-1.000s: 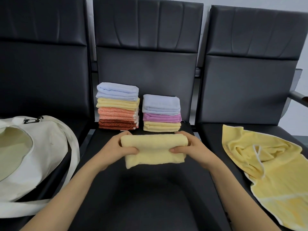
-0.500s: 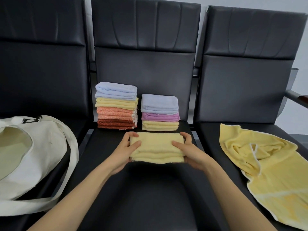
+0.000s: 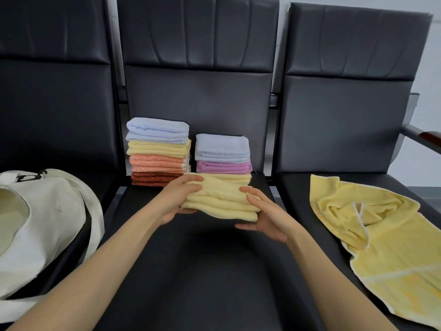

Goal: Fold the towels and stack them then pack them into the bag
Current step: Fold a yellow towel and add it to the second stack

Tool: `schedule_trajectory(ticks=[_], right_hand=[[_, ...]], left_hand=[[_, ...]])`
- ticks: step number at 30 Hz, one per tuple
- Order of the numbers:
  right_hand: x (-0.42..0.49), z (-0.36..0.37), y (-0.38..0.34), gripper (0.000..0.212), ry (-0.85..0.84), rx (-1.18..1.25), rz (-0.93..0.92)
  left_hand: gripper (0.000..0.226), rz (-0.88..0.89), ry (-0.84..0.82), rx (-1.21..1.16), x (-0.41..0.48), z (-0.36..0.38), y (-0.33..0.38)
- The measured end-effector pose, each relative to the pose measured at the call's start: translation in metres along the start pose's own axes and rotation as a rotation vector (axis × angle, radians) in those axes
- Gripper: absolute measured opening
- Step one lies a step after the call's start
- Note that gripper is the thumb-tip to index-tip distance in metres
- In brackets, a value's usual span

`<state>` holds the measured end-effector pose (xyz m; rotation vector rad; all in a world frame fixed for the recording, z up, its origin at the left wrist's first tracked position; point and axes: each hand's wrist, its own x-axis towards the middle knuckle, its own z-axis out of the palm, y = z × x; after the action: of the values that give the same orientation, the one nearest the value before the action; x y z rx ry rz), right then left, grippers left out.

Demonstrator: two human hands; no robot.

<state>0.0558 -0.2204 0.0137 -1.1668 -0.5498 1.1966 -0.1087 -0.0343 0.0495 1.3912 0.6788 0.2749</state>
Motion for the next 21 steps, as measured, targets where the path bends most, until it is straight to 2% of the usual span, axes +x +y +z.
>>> schedule_trajectory(ticks=[4,7,13,18,21], right_hand=[[0.002,-0.004,0.001,0.055,0.002,-0.072,-0.039],[0.007,-0.006,-0.007,0.038,0.087,-0.090,-0.124],[0.030,-0.015,-0.044,0.037,0.171,-0.130,-0.235],[0.069,-0.020,-0.086,0.026,0.115,-0.006,-0.217],[0.100,-0.018,-0.108,0.015,0.157,-0.124,-0.264]], left_hand=[[0.031,-0.063,-0.037,-0.023,0.006,0.001,0.015],[0.031,-0.071,-0.073,-0.074,0.010,-0.004,0.022],[0.033,0.035,-0.164,-0.043,0.034,-0.015,0.037],[0.035,0.145,-0.048,0.012,0.071,-0.021,0.061],[0.033,0.243,0.039,0.069,0.100,-0.023,0.075]])
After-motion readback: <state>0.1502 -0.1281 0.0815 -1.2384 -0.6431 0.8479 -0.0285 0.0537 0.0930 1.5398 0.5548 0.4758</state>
